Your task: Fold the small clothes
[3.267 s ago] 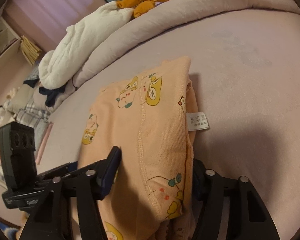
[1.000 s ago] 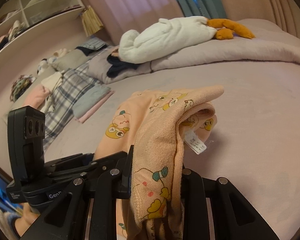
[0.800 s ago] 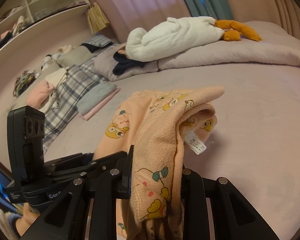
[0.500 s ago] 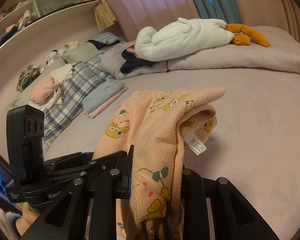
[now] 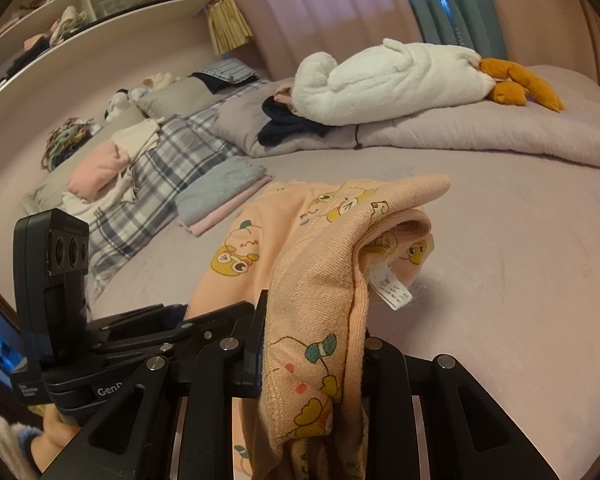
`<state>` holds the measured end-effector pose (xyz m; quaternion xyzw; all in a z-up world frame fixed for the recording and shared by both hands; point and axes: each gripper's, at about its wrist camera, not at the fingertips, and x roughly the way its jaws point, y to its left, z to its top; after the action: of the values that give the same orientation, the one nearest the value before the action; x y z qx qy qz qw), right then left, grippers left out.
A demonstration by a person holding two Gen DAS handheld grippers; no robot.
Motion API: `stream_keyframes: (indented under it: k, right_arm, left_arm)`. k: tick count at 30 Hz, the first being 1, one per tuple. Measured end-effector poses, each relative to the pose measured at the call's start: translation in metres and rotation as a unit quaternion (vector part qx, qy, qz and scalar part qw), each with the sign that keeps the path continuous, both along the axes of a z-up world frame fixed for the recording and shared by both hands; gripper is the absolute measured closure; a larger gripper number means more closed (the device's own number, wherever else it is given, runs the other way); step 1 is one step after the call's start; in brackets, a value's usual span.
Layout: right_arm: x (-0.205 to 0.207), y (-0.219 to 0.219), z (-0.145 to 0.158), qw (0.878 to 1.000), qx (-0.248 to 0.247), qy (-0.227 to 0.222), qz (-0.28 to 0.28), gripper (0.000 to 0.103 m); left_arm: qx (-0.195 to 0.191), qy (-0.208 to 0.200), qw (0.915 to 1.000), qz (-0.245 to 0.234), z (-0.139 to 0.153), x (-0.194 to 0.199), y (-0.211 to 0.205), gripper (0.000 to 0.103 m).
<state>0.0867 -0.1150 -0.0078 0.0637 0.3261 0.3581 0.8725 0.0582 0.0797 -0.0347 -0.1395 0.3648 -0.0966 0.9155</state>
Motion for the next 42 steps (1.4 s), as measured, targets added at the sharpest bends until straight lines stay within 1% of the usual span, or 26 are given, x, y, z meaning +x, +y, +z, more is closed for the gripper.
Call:
stream_keyframes:
  k: [12,26,42]
  right_arm:
    - [0.011,0.015,-0.002,1.000,-0.008,0.002,0.008,0.076]
    - [0.029,0.028,-0.015,1.000,-0.015,0.019,0.012,0.076]
    - [0.057,0.030,-0.035,0.999,-0.017,0.038,0.004,0.075]
  left_arm:
    - [-0.001,0.005,0.9999,0.012,-0.004,0.015,0.014,0.072]
    - [0.000,0.025,0.9995,0.020,-0.023,0.038,0.026,0.072]
    - [0.008,0.050,0.9985,0.019,-0.045,0.072,0.028,0.072]
